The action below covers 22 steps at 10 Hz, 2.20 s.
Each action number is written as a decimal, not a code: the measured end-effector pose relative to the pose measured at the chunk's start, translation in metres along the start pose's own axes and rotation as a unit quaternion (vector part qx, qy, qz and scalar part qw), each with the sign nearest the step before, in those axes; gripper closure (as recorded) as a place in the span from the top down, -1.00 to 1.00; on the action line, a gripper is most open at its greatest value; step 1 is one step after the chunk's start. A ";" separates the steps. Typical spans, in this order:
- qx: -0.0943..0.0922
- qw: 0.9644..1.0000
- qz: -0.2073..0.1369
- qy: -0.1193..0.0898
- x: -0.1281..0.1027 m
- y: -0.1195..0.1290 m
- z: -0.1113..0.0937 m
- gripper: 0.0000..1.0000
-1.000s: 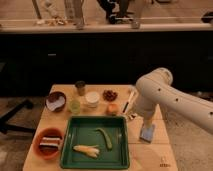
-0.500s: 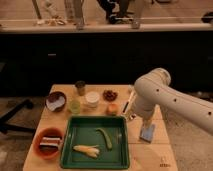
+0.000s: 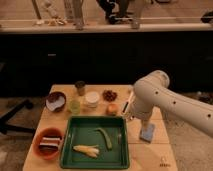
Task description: Place pepper in table surface
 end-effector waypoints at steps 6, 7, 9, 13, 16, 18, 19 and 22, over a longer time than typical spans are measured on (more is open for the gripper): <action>-0.019 0.984 -0.174 -0.013 -0.035 -0.051 0.025 0.39; -0.019 0.979 -0.203 -0.015 -0.040 -0.059 0.032 0.39; -0.016 0.975 -0.223 -0.011 -0.042 -0.066 0.040 0.39; -0.018 0.975 -0.221 0.005 -0.049 -0.073 0.061 0.39; -0.021 0.975 -0.223 0.018 -0.054 -0.078 0.078 0.39; -0.023 0.974 -0.225 0.021 -0.054 -0.077 0.083 0.39; -0.024 0.972 -0.232 0.022 -0.055 -0.082 0.091 0.39; -0.032 0.967 -0.250 0.018 -0.063 -0.095 0.107 0.39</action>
